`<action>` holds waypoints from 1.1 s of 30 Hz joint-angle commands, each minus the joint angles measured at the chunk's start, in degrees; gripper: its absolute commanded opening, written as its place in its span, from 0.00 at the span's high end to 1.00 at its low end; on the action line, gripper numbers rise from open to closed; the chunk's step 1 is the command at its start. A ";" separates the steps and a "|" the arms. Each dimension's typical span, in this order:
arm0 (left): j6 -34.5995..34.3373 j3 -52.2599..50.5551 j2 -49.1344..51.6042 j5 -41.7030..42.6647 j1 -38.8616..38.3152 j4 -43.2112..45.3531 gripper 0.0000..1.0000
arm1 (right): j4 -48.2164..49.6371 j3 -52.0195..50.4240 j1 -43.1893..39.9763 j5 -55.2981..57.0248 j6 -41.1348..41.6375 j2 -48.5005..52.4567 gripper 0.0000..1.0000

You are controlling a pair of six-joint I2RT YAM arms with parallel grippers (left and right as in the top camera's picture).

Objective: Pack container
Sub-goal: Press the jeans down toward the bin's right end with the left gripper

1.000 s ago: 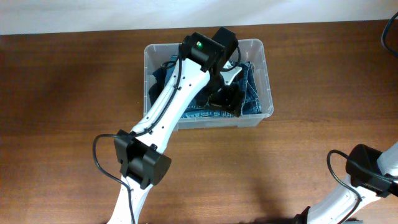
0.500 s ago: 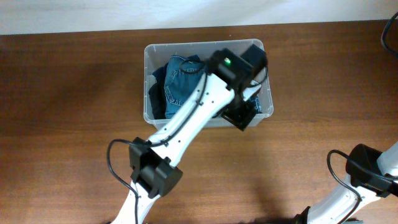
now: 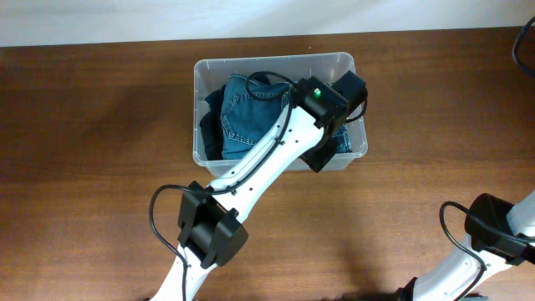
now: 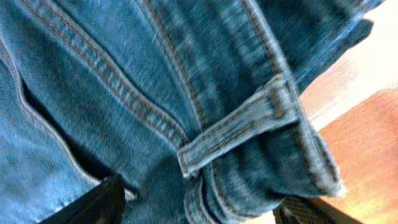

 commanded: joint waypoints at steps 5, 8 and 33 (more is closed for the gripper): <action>2.95 -0.26 -0.13 -1.64 -0.22 2.89 0.54 | -0.35 -0.09 -0.11 0.48 0.09 0.04 0.02; 2.93 -0.26 -0.13 -1.09 -0.24 4.98 0.81 | -0.33 -0.09 -0.11 0.48 0.09 0.04 0.02; 2.95 1.22 3.15 7.89 -0.33 9.77 0.48 | -0.33 -0.09 -0.11 0.48 0.09 0.04 0.02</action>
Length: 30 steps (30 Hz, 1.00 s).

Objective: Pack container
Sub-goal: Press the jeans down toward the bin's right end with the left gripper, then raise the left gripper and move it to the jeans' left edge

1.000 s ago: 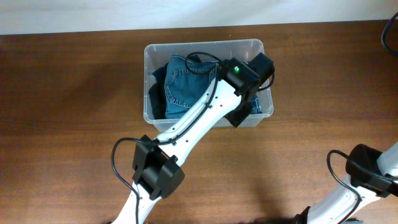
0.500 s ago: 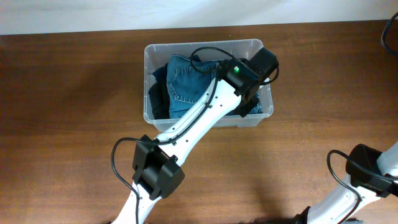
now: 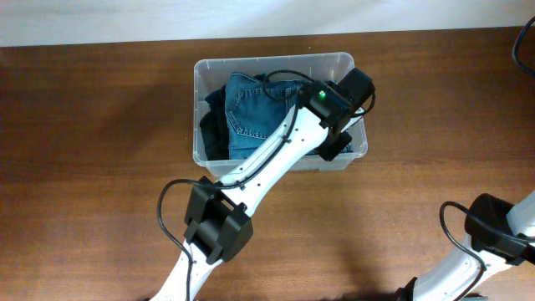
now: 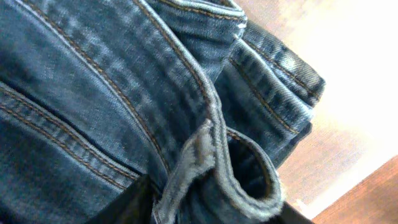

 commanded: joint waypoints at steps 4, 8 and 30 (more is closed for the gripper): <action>0.33 5.46 -1.44 2.08 0.20 -3.13 0.35 | -0.33 -0.09 -0.11 0.48 0.09 0.04 0.02; -0.26 9.05 -4.09 2.10 1.46 -5.01 0.28 | -0.33 -0.09 -0.11 0.48 0.09 0.04 0.02; -15.32 4.57 -5.27 1.90 6.29 -14.25 0.99 | -0.33 -0.09 -0.11 0.48 0.09 0.04 0.02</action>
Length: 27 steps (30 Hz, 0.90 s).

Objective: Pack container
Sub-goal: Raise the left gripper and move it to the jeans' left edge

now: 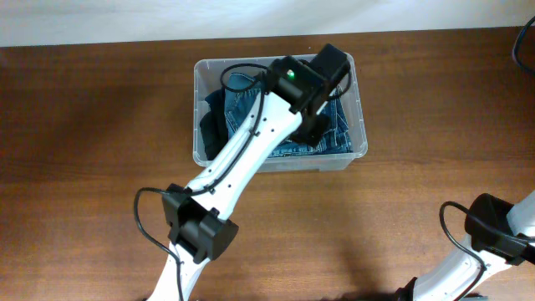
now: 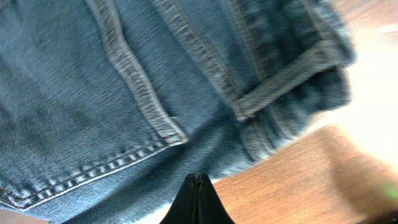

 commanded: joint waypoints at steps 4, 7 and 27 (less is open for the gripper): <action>-2.25 -10.29 -0.96 2.51 1.77 5.20 0.99 | -0.33 -0.09 -0.11 0.48 0.09 0.04 0.02; -2.27 -14.86 -0.96 3.52 1.77 9.07 0.99 | -0.33 -0.09 -0.11 0.48 0.09 0.04 0.02; -2.45 -14.56 -3.85 3.39 7.02 14.75 0.99 | -0.33 -0.09 -0.11 0.48 0.09 0.04 0.02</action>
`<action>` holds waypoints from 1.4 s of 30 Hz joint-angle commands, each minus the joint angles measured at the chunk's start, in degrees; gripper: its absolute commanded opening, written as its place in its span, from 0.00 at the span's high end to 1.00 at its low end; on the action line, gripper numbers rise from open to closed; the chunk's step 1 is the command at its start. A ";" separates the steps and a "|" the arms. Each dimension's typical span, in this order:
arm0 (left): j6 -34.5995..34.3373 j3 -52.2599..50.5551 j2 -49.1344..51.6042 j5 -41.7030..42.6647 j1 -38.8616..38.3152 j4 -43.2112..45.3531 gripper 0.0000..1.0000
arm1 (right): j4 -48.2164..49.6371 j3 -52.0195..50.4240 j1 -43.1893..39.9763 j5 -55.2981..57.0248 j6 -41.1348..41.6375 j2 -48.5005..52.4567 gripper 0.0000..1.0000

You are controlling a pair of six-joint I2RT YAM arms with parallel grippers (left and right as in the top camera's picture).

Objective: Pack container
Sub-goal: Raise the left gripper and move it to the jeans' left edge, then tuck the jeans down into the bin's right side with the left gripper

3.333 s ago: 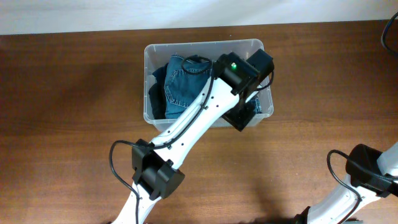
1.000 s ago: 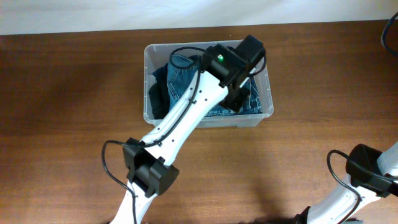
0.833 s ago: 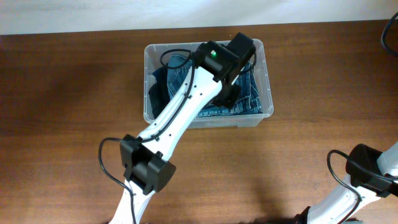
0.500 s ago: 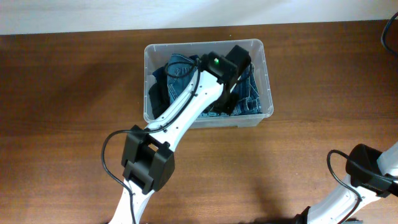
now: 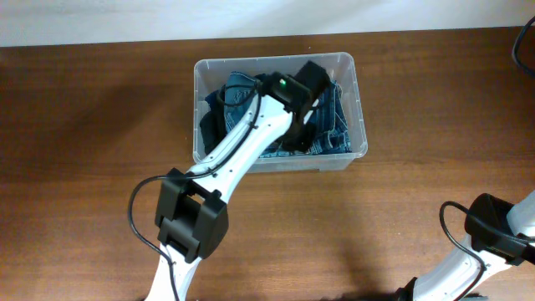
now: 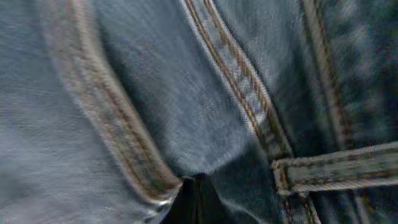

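Note:
A clear plastic container [image 5: 360, 99] stands at the back middle of the table, with blue jeans [image 5: 333, 127] lying inside it. My left arm reaches into the container from the front. Its gripper [image 5: 295, 140] is down on the denim in the middle right part. In the left wrist view denim seams and a belt loop [image 6: 336, 167] fill the frame. The left gripper [image 6: 199, 200] is shut, fingers together with nothing between them, tip against the jeans [image 6: 124, 93]. My right gripper is out of view.
Brown wooden table [image 5: 92, 125] lies all around the container. Part of the right arm [image 5: 495, 232] sits at the bottom right corner, far from the container. A white wall runs along the table's far edge.
My left gripper has moved from the container's back right corner toward its middle and sits closer to the denim. It is still shut. The jeans lie much as before.
At first my left gripper was open around a fold of jeans at the container's right front, the jeans heaped in the middle. It then stood further back, still around a waistband fold. Later it was shut and the jeans lay spread to the right; now it touches them mid-container.

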 commanded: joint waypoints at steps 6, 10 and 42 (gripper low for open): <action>-4.52 6.56 -1.16 -1.07 8.20 0.98 0.99 | -0.33 -0.09 -0.11 0.48 0.11 0.04 0.02; -5.49 4.09 -0.87 -1.05 10.32 4.04 0.99 | -0.33 -0.09 -0.11 0.48 0.11 0.04 0.02; -7.37 5.68 -14.34 15.41 6.03 5.66 1.00 | -0.33 -0.09 -0.11 0.48 0.11 0.04 0.02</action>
